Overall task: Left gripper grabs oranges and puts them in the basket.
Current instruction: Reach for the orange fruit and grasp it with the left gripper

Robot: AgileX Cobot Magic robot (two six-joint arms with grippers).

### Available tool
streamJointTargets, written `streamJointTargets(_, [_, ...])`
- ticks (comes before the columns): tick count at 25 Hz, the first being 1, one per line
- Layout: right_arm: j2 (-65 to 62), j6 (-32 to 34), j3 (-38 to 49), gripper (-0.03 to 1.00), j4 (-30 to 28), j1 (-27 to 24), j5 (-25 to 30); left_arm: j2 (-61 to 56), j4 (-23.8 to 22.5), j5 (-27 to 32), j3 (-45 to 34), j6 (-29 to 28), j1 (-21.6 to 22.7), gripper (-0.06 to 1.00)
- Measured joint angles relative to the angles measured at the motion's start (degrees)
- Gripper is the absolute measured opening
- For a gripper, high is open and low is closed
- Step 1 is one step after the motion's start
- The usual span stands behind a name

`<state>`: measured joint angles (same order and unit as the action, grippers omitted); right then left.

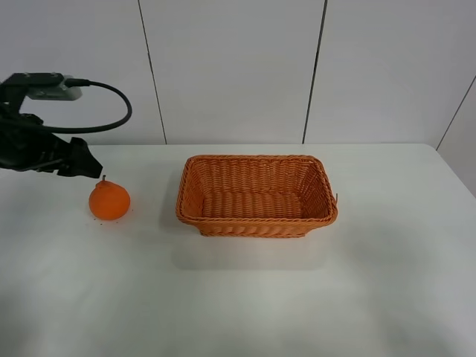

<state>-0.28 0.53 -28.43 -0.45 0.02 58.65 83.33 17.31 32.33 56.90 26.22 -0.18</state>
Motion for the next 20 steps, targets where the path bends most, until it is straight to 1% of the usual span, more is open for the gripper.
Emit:
streamJointTargets(6, [0.0,0.0,0.0,0.69,0.0,0.0,0.0,15.7,-0.1,-0.2,9.6,0.3,0.0,0.97])
streamJointTargets(11, [0.0,0.0,0.0,0.69,0.0,0.0,0.0,24.4,-0.7,-1.3,14.6,0.3,0.0,0.97])
streamJointTargets(14, [0.0,0.0,0.0,0.69,0.0,0.0,0.0,28.0,-3.6,-1.8,16.0,0.0,0.0,0.97])
streamJointTargets(17, [0.0,0.0,0.0,0.69,0.0,0.0,0.0,30.0,-8.7,-2.6,16.5,-2.3,0.0,0.97])
streamJointTargets(20, [0.0,0.0,0.0,0.69,0.0,0.0,0.0,31.3,-12.5,-3.2,16.7,-4.2,0.0,0.97])
